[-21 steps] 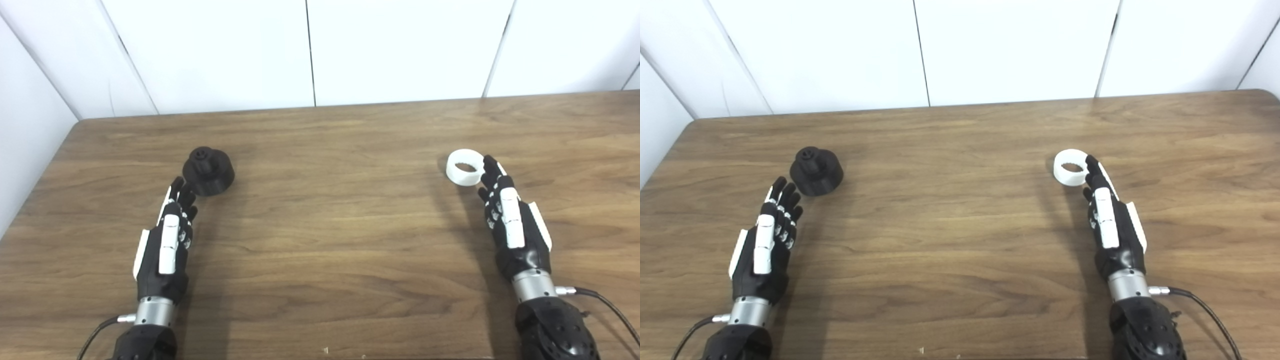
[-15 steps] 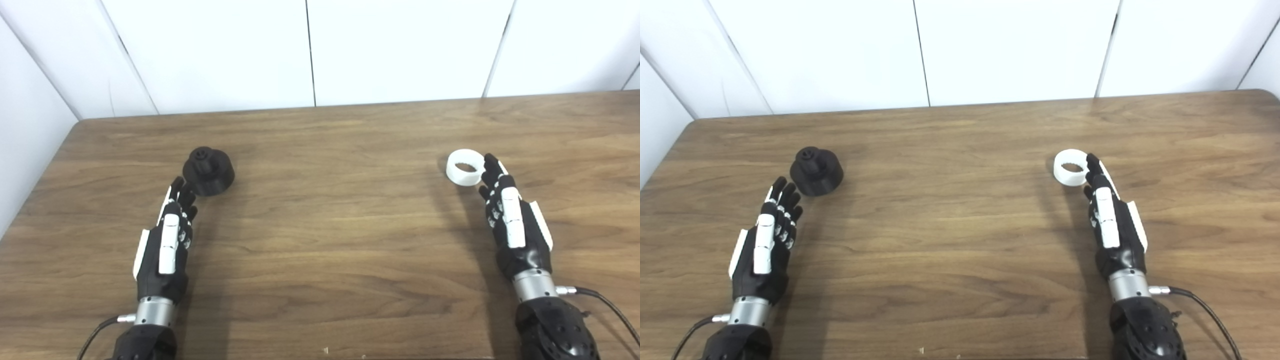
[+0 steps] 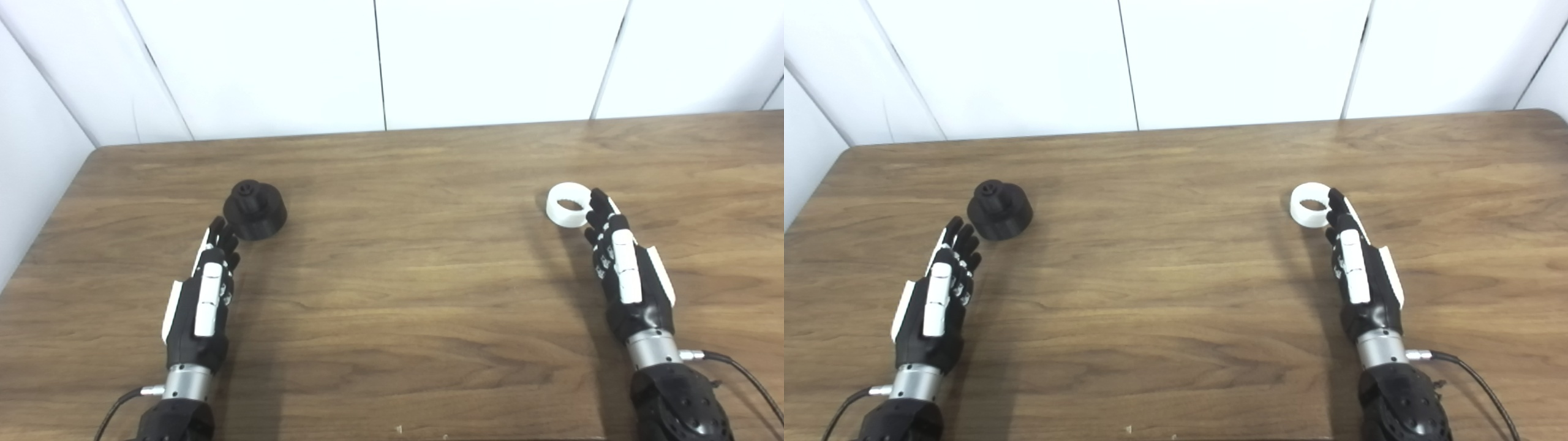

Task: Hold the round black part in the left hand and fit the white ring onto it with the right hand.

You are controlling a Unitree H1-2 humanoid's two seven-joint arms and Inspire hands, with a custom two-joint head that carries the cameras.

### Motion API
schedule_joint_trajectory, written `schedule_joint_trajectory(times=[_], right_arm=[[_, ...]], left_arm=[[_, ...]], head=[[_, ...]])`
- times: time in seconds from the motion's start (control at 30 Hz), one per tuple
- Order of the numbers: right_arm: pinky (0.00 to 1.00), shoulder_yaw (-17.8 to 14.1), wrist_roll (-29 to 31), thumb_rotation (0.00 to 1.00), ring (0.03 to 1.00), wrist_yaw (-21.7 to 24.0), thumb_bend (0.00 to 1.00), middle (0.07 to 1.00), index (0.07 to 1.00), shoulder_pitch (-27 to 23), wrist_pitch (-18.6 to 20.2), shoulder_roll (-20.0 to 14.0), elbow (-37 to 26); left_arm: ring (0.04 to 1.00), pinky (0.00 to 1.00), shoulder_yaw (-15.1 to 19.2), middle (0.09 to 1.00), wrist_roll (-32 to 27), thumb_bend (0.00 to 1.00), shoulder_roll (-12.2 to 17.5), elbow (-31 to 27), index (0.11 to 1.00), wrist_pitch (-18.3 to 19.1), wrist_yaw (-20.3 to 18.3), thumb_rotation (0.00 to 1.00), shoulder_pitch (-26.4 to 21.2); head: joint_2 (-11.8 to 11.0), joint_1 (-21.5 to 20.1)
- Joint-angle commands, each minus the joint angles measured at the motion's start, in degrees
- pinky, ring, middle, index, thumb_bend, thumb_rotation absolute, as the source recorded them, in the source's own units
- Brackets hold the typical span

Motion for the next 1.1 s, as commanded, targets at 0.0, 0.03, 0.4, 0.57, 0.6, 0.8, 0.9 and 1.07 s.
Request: schedule_joint_trajectory(times=[0.0,0.03,0.4,0.57,0.6,0.8,0.9,1.07], right_arm=[[1.00,0.1,0.4,0.99,0.993,0.3,0.46,0.985,0.943,-1.2,-2.5,0.2,-0.7],[1.00,0.2,0.4,0.99,0.995,0.4,0.46,0.987,0.944,-1.3,-2.6,0.2,-0.5],[0.99,0.3,0.5,0.96,0.984,0.2,0.49,0.977,0.929,-1.2,-3.2,0.6,0.9],[0.98,0.2,0.6,0.95,0.990,0.1,0.49,0.980,0.933,-1.1,-2.4,0.5,0.5],[0.97,0.2,0.3,0.95,0.990,-0.1,0.49,0.980,0.933,-1.1,-2.4,0.5,0.5],[0.97,0.1,-0.1,0.94,0.986,-0.4,0.49,0.972,0.927,-1.1,-2.2,0.6,0.4],[0.98,0.2,-0.5,0.94,0.982,-0.5,0.50,0.967,0.923,-1.0,-2.4,0.4,0.4],[0.98,0.1,-0.8,0.95,0.982,-0.6,0.49,0.968,0.927,-0.9,-2.7,0.3,0.2]], left_arm=[[1.000,1.00,0.6,1.000,6.3,0.59,3.3,-2.9,0.990,-0.3,1.8,0.68,-1.5],[1.000,1.00,1.0,1.000,7.5,0.63,4.4,-3.4,0.982,0.4,2.0,0.66,-1.7],[1.000,0.99,4.0,1.000,15.4,0.89,15.4,-8.0,0.966,11.4,1.2,0.50,-6.8],[1.000,1.00,2.4,1.000,22.2,0.90,20.5,-6.7,0.931,13.6,0.6,0.39,-10.0],[1.000,1.00,1.7,1.000,24.0,0.90,21.7,-5.8,0.928,13.8,0.3,0.39,-10.6],[1.000,1.00,-1.9,0.988,30.1,0.93,26.3,0.6,0.900,13.0,-0.9,0.36,-14.7],[1.000,1.00,-3.3,0.991,30.4,0.96,27.3,4.1,0.895,12.6,-2.1,0.34,-16.5],[1.000,1.00,-5.3,0.980,30.2,0.95,28.2,8.4,0.878,12.3,-4.1,0.33,-18.4]], head=[[0.0,0.2],[-0.2,0.4],[-0.8,1.3],[-0.9,1.5],[-0.9,1.5],[-1.1,1.6],[-1.1,1.5],[-1.0,1.4]])
